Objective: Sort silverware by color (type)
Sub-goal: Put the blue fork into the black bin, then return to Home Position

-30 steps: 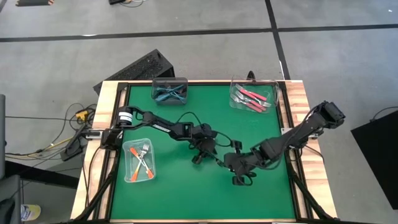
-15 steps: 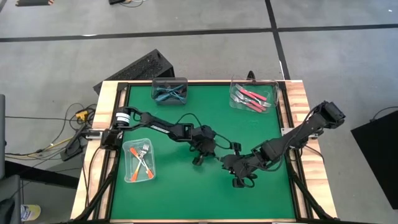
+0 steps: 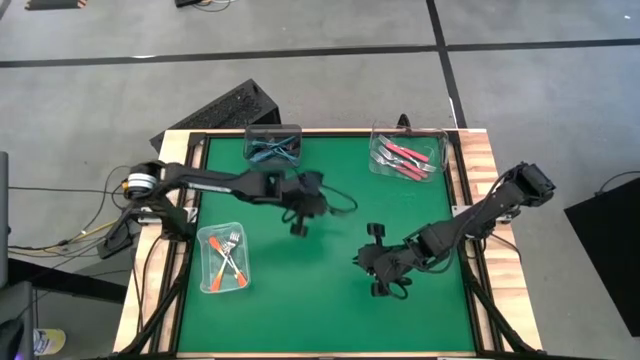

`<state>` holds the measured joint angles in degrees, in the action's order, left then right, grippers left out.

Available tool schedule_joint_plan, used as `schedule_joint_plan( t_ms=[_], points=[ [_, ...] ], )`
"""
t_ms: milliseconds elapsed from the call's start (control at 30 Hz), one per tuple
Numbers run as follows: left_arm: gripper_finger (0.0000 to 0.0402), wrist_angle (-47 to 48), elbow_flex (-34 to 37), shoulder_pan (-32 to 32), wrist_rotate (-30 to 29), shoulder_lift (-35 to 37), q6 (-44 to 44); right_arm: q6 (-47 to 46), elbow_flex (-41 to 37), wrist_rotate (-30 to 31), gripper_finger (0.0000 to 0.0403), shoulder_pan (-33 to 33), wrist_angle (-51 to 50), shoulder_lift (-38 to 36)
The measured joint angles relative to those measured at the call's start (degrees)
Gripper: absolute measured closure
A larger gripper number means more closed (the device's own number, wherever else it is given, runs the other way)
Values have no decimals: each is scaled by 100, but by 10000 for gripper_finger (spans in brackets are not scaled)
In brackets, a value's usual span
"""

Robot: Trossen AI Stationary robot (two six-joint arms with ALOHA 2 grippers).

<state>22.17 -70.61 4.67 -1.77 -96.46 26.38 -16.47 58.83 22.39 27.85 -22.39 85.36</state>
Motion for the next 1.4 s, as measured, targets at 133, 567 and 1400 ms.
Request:
schedule_joint_plan(
  t_ms=[133,567,1400],
  points=[
    [401,658,22,468,-434,409,-43,172,0,55,341,-72,185,0],
    [401,1398,573,2350,-1239,992,-458,826,-210,215,345,-282,536,0],
    [299,572,568,3813,-690,529,-21,1147,-212,-900,349,-2529,454,-220]
  ],
)
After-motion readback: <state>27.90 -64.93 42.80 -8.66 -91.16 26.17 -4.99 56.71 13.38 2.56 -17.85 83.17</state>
